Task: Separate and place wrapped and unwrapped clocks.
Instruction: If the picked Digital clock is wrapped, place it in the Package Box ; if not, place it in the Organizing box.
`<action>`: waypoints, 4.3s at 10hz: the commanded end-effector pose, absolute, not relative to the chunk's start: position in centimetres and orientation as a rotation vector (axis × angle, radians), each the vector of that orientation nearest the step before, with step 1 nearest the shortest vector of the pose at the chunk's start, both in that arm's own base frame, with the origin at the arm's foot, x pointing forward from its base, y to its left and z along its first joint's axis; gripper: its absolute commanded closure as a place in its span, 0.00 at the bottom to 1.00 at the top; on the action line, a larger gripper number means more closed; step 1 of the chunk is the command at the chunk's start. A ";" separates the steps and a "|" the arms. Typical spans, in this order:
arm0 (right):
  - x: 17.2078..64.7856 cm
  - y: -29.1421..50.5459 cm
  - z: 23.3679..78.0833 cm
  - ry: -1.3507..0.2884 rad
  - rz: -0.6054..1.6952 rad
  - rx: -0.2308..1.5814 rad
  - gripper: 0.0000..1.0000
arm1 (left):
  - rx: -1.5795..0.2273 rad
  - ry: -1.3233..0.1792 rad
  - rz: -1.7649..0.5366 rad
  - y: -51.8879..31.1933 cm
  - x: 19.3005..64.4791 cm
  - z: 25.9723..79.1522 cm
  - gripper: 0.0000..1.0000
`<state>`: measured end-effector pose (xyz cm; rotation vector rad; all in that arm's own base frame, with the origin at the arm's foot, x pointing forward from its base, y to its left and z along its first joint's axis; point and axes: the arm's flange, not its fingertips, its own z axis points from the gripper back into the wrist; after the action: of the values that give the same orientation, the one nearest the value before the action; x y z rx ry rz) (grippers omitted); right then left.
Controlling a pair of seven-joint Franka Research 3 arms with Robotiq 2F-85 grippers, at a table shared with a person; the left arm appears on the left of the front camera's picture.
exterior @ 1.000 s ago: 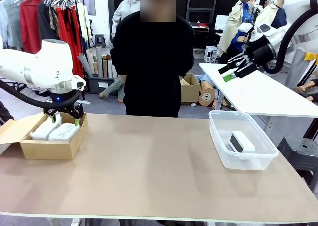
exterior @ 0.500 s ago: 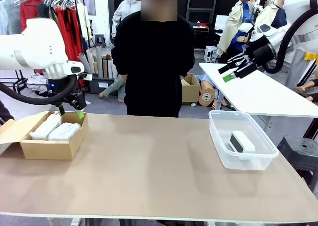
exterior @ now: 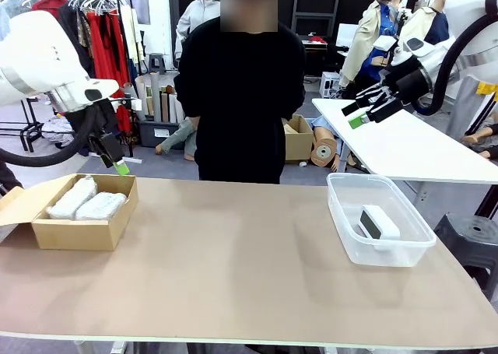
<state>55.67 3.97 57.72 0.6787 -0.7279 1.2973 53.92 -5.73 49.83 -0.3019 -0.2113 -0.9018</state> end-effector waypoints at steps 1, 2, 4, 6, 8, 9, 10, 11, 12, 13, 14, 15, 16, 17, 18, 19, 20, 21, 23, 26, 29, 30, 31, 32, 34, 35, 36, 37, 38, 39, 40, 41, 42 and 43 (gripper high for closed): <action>55.6 4.0 57.9 -0.732 1.298 0.678 0.00 | -0.356 -0.301 -1.071 -4.6 53.0 50.1 0.00; 55.6 4.0 57.9 -0.732 1.298 0.678 0.00 | -0.359 -0.411 -1.181 -4.7 52.4 50.4 0.00; 55.6 4.0 57.9 -0.732 1.298 0.678 0.00 | -0.376 -0.527 -1.320 -4.2 51.6 50.8 0.00; 55.6 4.0 57.9 -0.732 1.298 0.678 0.00 | -0.506 -0.624 -1.319 -2.9 51.8 51.4 0.00; 55.6 4.0 57.9 -0.732 1.298 0.678 0.00 | -0.344 -0.519 -1.305 -4.9 52.5 52.1 0.00; 55.6 4.0 57.9 -0.732 1.298 0.678 0.00 | -0.344 -0.519 -1.305 -4.9 52.5 52.1 0.00; 55.6 4.0 57.9 -0.732 1.298 0.678 0.00 | -0.344 -0.519 -1.305 -4.9 52.5 52.1 0.00; 55.6 4.0 57.9 -0.732 1.298 0.678 0.00 | -0.372 -0.550 -1.319 -4.5 52.4 51.9 0.00; 55.6 4.0 57.9 -0.732 1.298 0.678 0.00 | -0.465 -0.615 -1.398 -2.9 53.6 51.8 0.00; 55.6 4.0 57.9 -0.732 1.298 0.678 0.00 | -0.542 -0.618 -1.448 -1.9 54.8 51.8 0.00; 55.6 4.0 57.9 -0.732 1.298 0.678 0.00 | -0.602 -0.633 -1.473 -1.1 55.8 52.0 0.00; 55.6 4.0 57.9 -0.732 1.298 0.678 0.00 | -0.636 -0.651 -1.505 -0.4 56.6 52.3 0.00; 55.6 4.0 57.9 -0.732 1.298 0.678 0.00 | -0.626 -0.683 -1.545 0.2 57.3 52.7 0.00; 55.6 4.0 57.9 -0.732 1.298 0.678 0.00 | -0.631 -0.724 -1.540 0.7 57.8 53.3 0.00; 55.6 4.0 57.9 -0.732 1.298 0.678 0.00 | -0.618 -0.771 -1.511 1.0 58.3 53.8 0.00; 55.6 4.0 57.9 -0.732 1.298 0.678 0.00 | -0.611 -0.808 -1.498 1.2 58.7 54.2 0.00; 55.6 4.0 57.9 -0.732 1.298 0.678 0.00 | -0.625 -0.833 -1.490 1.1 59.1 54.5 0.00; 55.6 4.0 57.9 -0.732 1.298 0.678 0.00 | -0.631 -0.839 -1.479 1.0 59.3 54.7 0.00; 55.6 4.0 57.9 -0.732 1.298 0.678 0.00 | -0.621 -0.835 -1.476 0.7 59.5 55.0 0.00; 55.6 4.0 57.9 -0.732 1.298 0.678 0.00 | -0.614 -0.828 -1.463 0.6 59.5 55.0 0.00; 55.6 4.0 57.9 -0.732 1.298 0.678 0.00 | -0.611 -0.823 -1.485 0.7 59.3 55.0 0.00; 55.6 4.0 57.9 -0.732 1.298 0.678 0.00 | -0.611 -0.823 -1.485 0.7 59.3 55.0 0.00; 55.6 4.0 57.9 -0.732 1.298 0.678 0.00 | -0.611 -0.823 -1.485 0.7 59.3 55.0 0.00; 55.6 4.0 57.9 -0.732 1.298 0.678 0.00 | -0.611 -0.823 -1.485 0.7 59.3 55.0 0.00; 55.6 4.0 57.9 -0.732 1.298 0.678 0.00 | -0.611 -0.823 -1.485 0.7 59.3 55.0 0.00; 55.6 4.0 57.9 -0.732 1.298 0.678 0.00 | -0.611 -0.823 -1.485 0.7 59.3 55.0 0.00; 55.6 4.0 57.9 -0.732 1.298 0.678 0.00 | -0.611 -0.823 -1.485 0.7 59.3 55.0 0.00; 55.6 4.0 57.9 -0.732 1.298 0.678 0.00 | -0.611 -0.823 -1.485 0.7 59.3 55.0 0.00; 55.6 4.0 57.9 -0.732 1.298 0.678 0.00 | -0.611 -0.823 -1.485 0.7 59.3 55.0 0.00; 55.6 4.0 57.9 -0.732 1.298 0.678 0.00 | -0.611 -0.823 -1.485 0.7 59.3 55.0 0.00; 55.6 4.0 57.9 -0.732 1.298 0.678 0.00 | -0.611 -0.823 -1.485 0.7 59.3 55.0 0.00; 55.6 4.0 57.9 -0.732 1.298 0.678 0.00 | -0.611 -0.823 -1.485 0.7 59.3 55.0 0.00; 55.6 4.0 57.9 -0.732 1.298 0.678 0.00 | -0.611 -0.823 -1.485 0.7 59.3 55.0 0.00; 55.6 4.0 57.9 -0.732 1.298 0.678 0.00 | -0.611 -0.823 -1.485 0.7 59.3 55.0 0.00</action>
<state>55.67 3.98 57.73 0.6787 -0.7279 1.2975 59.41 0.61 54.85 -0.6154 -0.8157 -1.4794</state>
